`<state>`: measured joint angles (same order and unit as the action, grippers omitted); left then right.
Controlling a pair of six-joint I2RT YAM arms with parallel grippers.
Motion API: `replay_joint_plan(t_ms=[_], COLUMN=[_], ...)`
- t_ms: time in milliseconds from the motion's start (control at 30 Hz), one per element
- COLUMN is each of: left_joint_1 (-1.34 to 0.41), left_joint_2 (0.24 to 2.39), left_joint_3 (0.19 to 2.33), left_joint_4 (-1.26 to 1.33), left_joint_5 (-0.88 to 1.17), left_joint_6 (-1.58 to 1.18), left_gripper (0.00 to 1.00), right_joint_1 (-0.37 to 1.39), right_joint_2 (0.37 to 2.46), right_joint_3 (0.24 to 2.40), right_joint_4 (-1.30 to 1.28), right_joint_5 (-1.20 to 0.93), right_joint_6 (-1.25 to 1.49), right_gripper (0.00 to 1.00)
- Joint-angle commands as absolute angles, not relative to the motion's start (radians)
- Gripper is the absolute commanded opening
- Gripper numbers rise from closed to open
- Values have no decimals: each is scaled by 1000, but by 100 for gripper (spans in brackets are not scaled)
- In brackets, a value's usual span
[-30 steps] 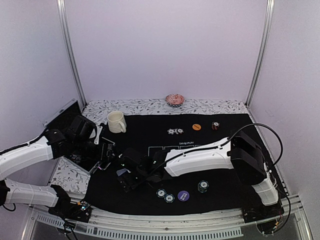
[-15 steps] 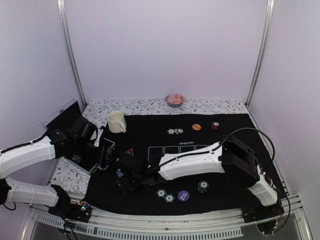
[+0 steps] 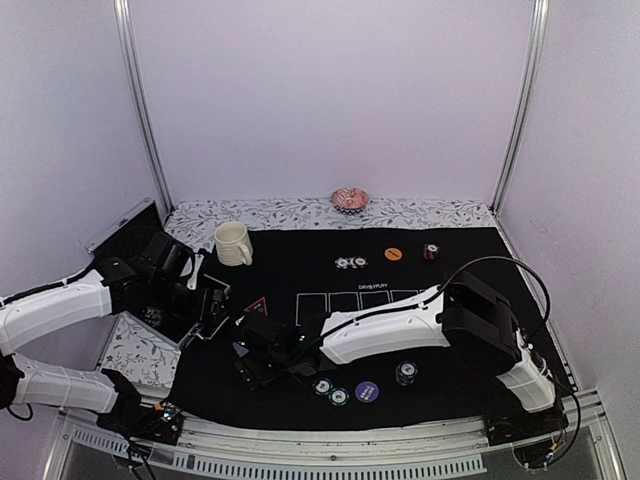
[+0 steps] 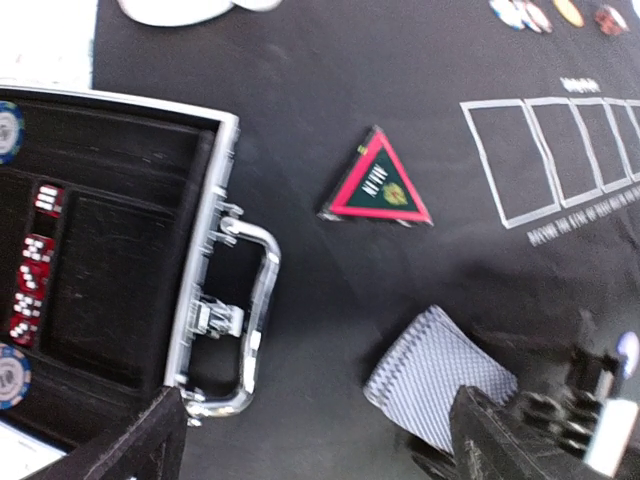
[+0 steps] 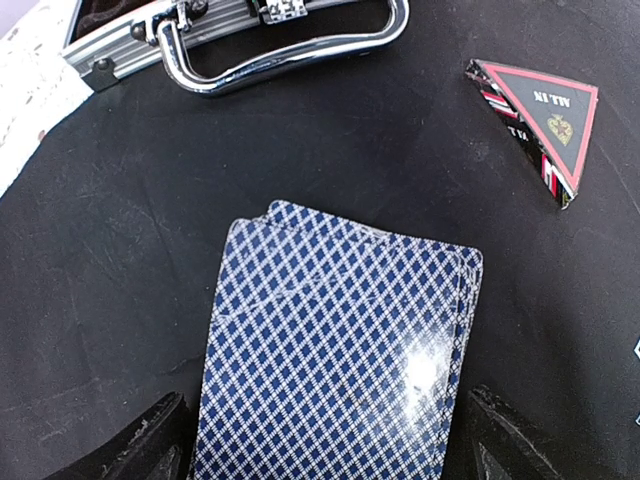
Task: Distribute texas hold em gaming equipment
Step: Pick up the poker card from the poker table mat.
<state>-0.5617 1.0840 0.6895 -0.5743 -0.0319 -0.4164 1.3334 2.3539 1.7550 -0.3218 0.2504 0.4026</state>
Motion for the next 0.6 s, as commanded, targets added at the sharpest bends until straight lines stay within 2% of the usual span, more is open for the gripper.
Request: replay_joint_plan(t_ms=[0, 300, 567], left_joint_1=[-515, -477, -475], left_joint_2=[1123, 1114, 1111], left_joint_3=[718, 715, 711], left_joint_4=[-561, -553, -537], left_joint_5=[-108, -100, -68], left_joint_6=[-434, -425, -412], left_gripper=[95, 96, 96], right_joint_1=[1330, 1329, 1330], right_joint_2=[2359, 2381, 2380], right_joint_3=[1690, 1696, 1705], right_joint_4=[-383, -414, -452], right_joint_5=[244, 267, 273], right_joint_6=[415, 422, 421], right_gripper=[94, 88, 69])
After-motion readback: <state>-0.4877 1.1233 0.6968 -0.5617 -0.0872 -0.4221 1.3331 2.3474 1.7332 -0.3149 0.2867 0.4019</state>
